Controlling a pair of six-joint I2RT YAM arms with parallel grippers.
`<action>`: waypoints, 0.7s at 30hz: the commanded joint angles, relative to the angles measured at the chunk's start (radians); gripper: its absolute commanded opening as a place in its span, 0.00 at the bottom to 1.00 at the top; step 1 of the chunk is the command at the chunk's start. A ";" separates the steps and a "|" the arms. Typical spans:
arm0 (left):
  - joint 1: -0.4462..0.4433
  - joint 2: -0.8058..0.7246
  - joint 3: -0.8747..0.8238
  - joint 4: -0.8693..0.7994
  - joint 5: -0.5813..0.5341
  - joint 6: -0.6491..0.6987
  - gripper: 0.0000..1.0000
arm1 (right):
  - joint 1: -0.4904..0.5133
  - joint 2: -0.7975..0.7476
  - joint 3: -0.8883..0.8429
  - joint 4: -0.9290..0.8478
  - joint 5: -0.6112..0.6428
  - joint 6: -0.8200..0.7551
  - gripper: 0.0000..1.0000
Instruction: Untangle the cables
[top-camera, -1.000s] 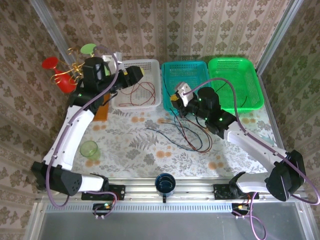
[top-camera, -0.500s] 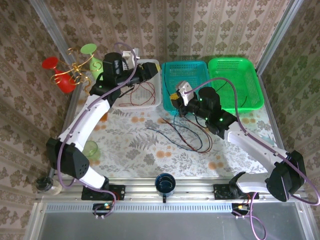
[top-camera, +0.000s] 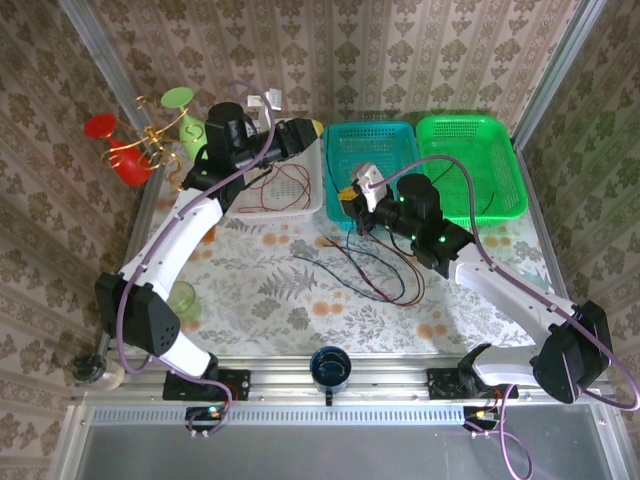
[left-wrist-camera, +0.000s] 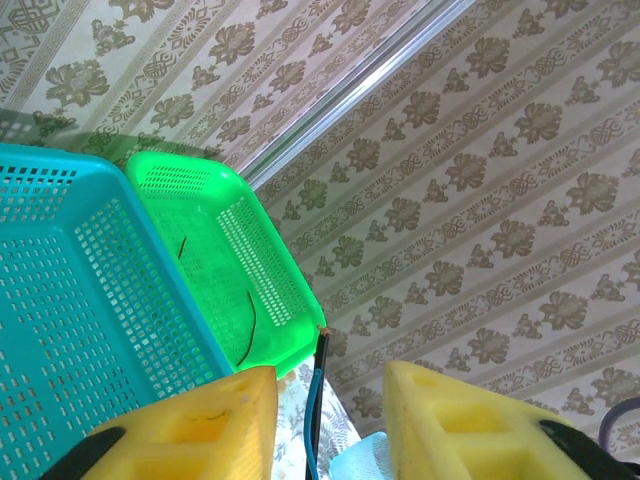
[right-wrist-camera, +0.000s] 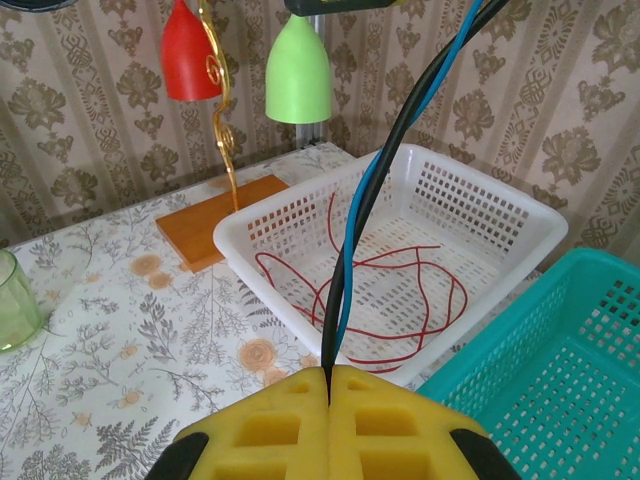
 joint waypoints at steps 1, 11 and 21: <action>-0.004 0.014 0.011 0.034 0.019 -0.007 0.41 | -0.001 -0.013 -0.010 0.032 -0.019 0.013 0.00; -0.044 0.012 -0.018 0.034 0.012 0.011 0.24 | -0.001 -0.007 -0.007 0.029 -0.026 0.015 0.00; -0.042 -0.016 -0.043 0.043 -0.043 0.018 0.36 | -0.003 -0.010 -0.005 0.020 -0.022 0.013 0.00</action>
